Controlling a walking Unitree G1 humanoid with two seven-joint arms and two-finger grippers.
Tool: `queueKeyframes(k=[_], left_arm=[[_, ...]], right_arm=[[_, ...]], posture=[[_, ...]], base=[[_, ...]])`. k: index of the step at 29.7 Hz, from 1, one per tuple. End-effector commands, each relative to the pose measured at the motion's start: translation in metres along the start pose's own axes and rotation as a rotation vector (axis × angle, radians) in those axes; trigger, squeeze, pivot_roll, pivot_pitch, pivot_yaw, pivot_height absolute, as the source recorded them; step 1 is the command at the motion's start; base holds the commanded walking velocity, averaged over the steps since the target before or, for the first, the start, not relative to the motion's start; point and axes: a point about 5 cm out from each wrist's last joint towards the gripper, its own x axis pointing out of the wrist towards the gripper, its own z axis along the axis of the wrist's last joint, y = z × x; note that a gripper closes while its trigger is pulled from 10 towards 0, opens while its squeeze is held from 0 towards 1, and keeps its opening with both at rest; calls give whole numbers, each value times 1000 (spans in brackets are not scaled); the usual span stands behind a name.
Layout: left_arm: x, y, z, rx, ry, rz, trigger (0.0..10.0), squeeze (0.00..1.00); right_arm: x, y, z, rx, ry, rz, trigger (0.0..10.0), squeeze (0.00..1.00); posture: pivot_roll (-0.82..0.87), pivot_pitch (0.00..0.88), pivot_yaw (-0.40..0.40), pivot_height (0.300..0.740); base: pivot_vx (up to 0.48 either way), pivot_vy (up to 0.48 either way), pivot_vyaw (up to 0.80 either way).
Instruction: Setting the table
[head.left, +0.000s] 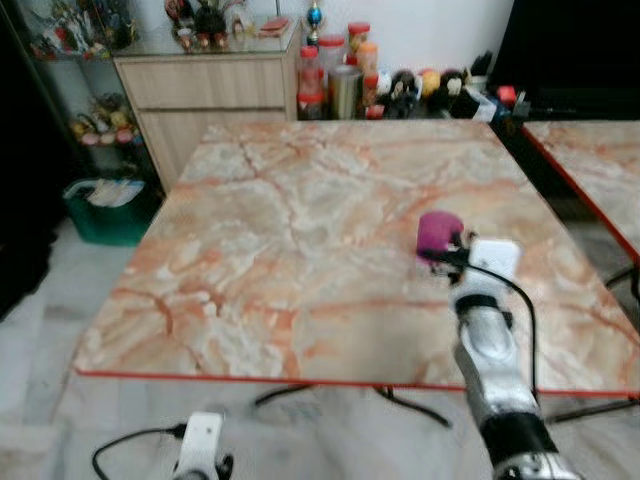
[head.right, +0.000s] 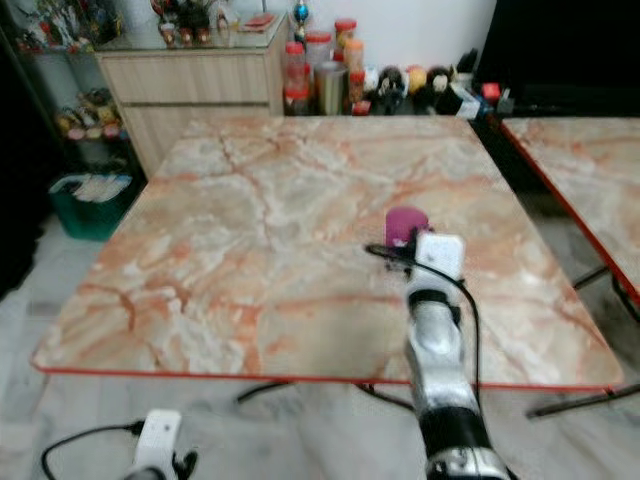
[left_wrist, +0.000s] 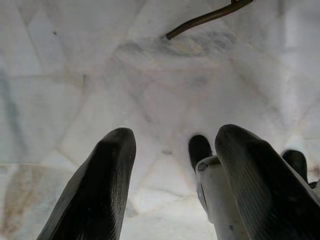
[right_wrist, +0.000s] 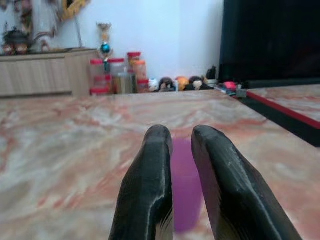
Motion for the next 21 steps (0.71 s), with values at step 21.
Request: queueKeyframes(k=[21], left_arm=[[0, -3, -2, -8, 8, -11, 10000, 0]], right_arm=[[6, 0, 23, 36, -75, 24, 10000, 0]], posture=[[-38, 0, 42, 740]], base=[[127, 0, 0]])
